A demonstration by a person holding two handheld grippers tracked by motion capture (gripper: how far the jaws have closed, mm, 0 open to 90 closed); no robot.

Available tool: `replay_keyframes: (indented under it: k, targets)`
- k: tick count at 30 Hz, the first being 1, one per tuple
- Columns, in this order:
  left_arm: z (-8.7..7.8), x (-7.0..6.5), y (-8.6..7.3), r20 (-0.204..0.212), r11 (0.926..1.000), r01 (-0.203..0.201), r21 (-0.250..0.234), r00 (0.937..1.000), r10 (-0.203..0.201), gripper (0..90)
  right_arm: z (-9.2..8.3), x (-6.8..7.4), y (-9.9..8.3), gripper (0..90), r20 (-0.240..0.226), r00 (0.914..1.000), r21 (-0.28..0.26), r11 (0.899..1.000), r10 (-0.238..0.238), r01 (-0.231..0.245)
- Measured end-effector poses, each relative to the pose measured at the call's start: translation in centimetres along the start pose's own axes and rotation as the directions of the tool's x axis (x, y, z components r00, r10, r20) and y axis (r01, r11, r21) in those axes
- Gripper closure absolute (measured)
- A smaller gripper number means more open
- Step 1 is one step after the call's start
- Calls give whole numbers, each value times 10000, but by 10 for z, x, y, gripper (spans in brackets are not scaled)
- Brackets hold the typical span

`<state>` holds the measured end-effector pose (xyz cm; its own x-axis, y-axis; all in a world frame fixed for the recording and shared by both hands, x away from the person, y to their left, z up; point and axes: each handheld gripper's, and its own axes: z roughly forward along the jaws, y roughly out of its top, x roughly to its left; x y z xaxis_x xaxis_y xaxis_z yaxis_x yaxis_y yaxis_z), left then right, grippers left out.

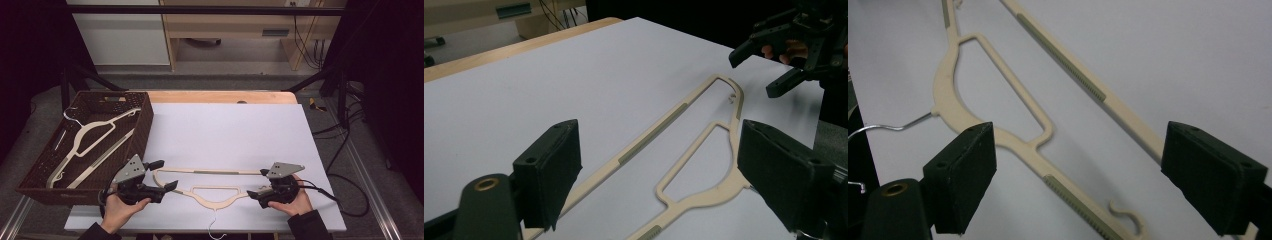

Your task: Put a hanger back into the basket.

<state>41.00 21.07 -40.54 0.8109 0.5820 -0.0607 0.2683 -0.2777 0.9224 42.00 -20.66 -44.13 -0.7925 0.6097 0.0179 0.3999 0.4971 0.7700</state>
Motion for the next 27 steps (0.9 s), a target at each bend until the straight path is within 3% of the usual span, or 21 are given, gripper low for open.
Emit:
replay_keyframes:
  k: [7,12,14,15,17,20,23,24,27]
  targets:
    - [12,-3,-6,157,9989,-73,454,9999,66,180,15,-4,-9,267,-131,9997,879,9958,-227,238]
    - [14,-2,-9,191,9989,10,475,9998,-19,183,23,-7,-14,374,-448,9980,1512,9872,-449,512]
    - [15,-2,-9,213,9988,61,481,9997,-72,184,27,-5,-15,419,-660,9960,1569,9851,-602,699]
    - [15,-2,-10,199,9989,62,473,9998,-71,184,28,-4,-15,434,-650,9969,1654,9847,-439,542]
    - [16,-3,-10,226,9987,53,512,9997,-65,184,31,-3,-16,465,-658,9957,1821,9803,-648,759]
    - [17,-3,-11,216,9986,48,527,9997,-59,183,30,-1,-15,552,-666,9959,1891,9793,-609,726]
    - [17,-2,-11,176,9986,76,528,9998,-86,183,29,0,-14,626,-748,9928,1979,9744,-939,1070]
    - [17,-2,-11,164,9986,99,514,9998,-107,183,29,2,-13,663,-779,9944,2061,9748,-710,857]
    - [17,-2,-11,181,9986,159,514,9997,-169,183,29,4,-13,694,-834,9885,2014,9693,-1264,1409]
